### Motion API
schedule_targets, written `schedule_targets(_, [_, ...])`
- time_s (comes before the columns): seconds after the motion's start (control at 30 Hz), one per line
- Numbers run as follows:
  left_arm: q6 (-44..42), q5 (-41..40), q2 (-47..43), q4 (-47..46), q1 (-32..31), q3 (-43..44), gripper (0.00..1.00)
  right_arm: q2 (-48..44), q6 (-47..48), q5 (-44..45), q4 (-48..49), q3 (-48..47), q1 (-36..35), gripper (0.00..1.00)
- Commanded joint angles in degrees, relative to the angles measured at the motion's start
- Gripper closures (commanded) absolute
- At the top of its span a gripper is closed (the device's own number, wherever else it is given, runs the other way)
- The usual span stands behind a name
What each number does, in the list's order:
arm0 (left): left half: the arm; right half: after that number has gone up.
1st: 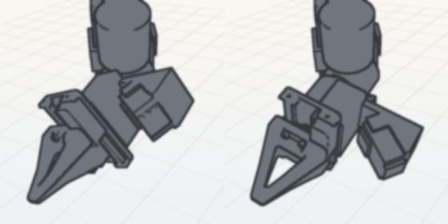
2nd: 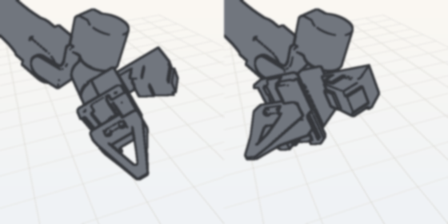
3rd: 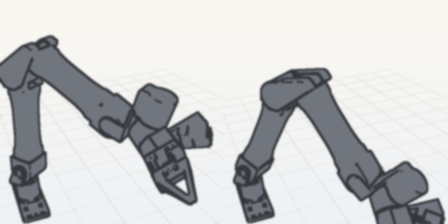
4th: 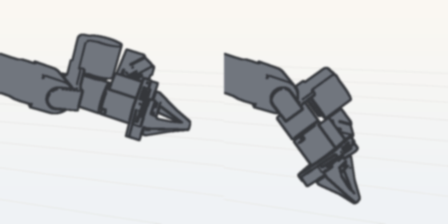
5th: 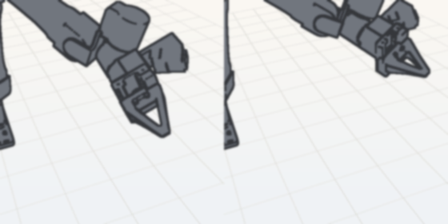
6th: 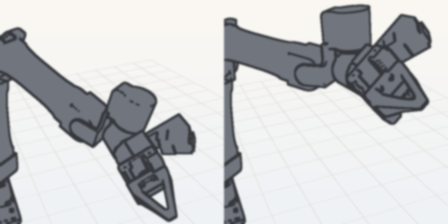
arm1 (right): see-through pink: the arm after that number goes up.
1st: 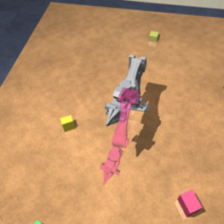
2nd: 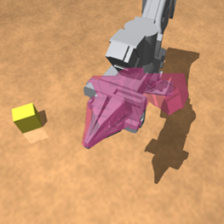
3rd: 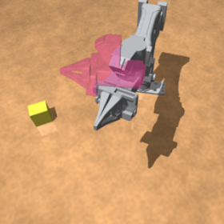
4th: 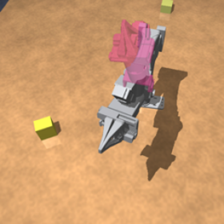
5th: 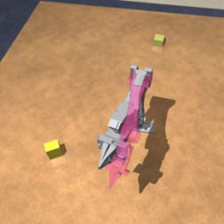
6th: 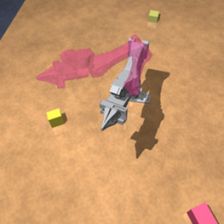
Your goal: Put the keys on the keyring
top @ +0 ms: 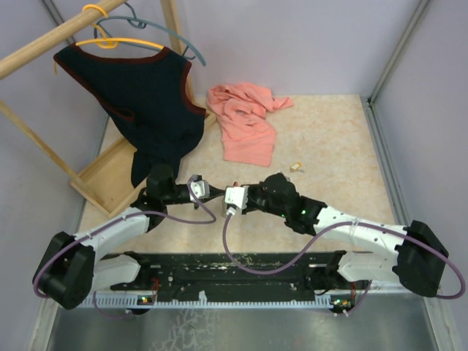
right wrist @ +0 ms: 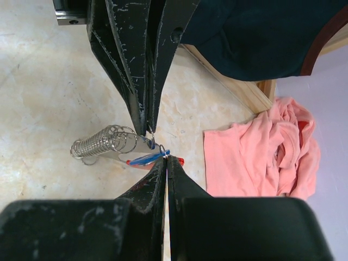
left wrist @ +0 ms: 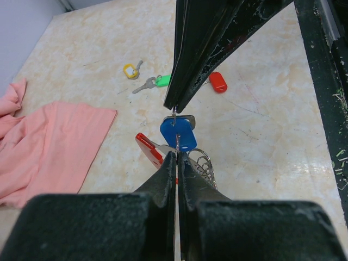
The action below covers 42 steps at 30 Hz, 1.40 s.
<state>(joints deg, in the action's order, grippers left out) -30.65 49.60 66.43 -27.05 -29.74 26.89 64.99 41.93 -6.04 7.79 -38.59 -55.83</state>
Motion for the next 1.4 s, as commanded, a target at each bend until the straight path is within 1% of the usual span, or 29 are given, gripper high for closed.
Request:
schedule_targets(0.0, [-0.6, 0.8, -1.2, -1.9, 0.1, 0.1, 1.0, 0.4, -1.4, -0.9, 1.5, -3.7, -0.9, 1.0])
schedule_targets(0.27, [-0.7, 0.8, -1.3, -2.1, 0.1, -0.1, 1.0, 1.7, -2.3, -0.4, 0.0, -4.4, -0.9, 1.0])
schedule_targets(0.93, [-0.9, 0.6, -1.6, -2.1, 0.1, -0.2, 1.0, 0.2, -4.6, 1.5, -1.2, -4.2, -0.9, 1.0])
schedule_targets(1.37, [-1.2, 1.3, -1.6, -2.5, 0.1, -0.5, 1.0, 0.5, -5.1, 0.7, 0.5, -4.3, -1.0, 1.0])
